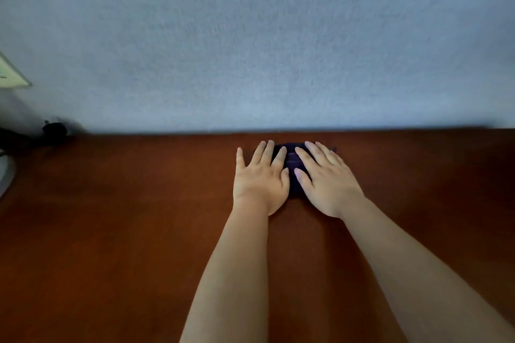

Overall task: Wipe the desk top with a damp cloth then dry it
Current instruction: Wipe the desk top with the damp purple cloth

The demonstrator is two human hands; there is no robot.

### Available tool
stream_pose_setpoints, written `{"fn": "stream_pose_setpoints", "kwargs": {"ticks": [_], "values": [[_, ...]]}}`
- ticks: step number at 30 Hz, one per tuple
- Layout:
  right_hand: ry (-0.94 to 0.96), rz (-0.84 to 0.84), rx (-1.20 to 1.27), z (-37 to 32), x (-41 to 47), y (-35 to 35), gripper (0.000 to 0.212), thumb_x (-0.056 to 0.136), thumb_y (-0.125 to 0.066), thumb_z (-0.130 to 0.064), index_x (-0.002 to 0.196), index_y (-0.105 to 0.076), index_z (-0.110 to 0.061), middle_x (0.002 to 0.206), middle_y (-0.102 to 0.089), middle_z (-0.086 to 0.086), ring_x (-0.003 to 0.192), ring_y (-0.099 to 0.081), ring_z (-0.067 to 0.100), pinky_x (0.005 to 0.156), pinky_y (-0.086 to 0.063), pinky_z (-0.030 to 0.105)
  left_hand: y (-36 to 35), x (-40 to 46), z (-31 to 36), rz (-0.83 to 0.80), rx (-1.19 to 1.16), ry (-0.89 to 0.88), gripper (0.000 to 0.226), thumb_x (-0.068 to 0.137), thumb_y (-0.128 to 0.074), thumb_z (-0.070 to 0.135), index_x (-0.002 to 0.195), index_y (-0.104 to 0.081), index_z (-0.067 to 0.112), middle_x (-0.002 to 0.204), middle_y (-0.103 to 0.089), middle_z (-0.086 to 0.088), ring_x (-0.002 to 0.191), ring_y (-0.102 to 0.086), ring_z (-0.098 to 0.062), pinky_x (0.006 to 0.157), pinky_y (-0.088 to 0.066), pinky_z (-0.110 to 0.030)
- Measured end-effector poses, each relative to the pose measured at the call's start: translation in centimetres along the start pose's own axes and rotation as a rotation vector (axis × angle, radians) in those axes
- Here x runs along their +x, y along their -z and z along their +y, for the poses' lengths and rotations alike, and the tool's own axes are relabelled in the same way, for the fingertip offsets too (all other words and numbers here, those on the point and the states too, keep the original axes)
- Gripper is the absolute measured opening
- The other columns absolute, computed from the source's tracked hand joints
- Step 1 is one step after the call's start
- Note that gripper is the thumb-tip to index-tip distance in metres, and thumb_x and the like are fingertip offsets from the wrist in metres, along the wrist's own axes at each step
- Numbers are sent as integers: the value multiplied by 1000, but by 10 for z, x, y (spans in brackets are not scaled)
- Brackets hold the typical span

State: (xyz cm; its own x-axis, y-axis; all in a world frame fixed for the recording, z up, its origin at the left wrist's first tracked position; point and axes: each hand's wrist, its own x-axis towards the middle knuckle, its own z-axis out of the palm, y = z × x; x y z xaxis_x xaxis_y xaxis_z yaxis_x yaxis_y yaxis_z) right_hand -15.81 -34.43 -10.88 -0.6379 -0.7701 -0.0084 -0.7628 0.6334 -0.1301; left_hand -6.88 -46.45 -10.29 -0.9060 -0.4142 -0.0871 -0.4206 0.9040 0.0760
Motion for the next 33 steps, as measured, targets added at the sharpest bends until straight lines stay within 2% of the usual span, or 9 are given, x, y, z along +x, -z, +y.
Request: {"fn": "stream_pose_setpoints", "kwargs": {"ticks": [6,13,20,33], "values": [[-35,-22,-7,15,39,4,56,102,-19,-43,154,-9,-23,162,-4,0,148,2,14,120,0,33,4,47,-1,1,-5,-22,54,103,-14,38,155,-3,27,163,1,-1,149,6,-15,118,7,-54],[-64,-35,11,13,27,6,56,103,-19,-43,154,-9,-22,162,-2,1,148,3,14,119,1,33,4,35,7,-26,-5,14,54,103,-12,38,155,2,26,163,6,0,148,11,-14,117,8,-55],[-20,-14,5,7,-41,3,56,102,-21,-43,154,-12,-23,162,-5,0,148,0,15,120,-3,33,-5,-37,32,-36,-4,57,55,103,-11,39,155,2,26,163,8,0,148,12,-15,117,6,-55],[66,-58,40,-6,-261,-2,56,103,-15,-45,154,-5,-23,162,3,-2,148,6,14,119,2,33,-32,-248,112,-61,-7,112,54,103,-9,40,155,3,26,162,10,1,148,14,-14,119,4,-52]]}}
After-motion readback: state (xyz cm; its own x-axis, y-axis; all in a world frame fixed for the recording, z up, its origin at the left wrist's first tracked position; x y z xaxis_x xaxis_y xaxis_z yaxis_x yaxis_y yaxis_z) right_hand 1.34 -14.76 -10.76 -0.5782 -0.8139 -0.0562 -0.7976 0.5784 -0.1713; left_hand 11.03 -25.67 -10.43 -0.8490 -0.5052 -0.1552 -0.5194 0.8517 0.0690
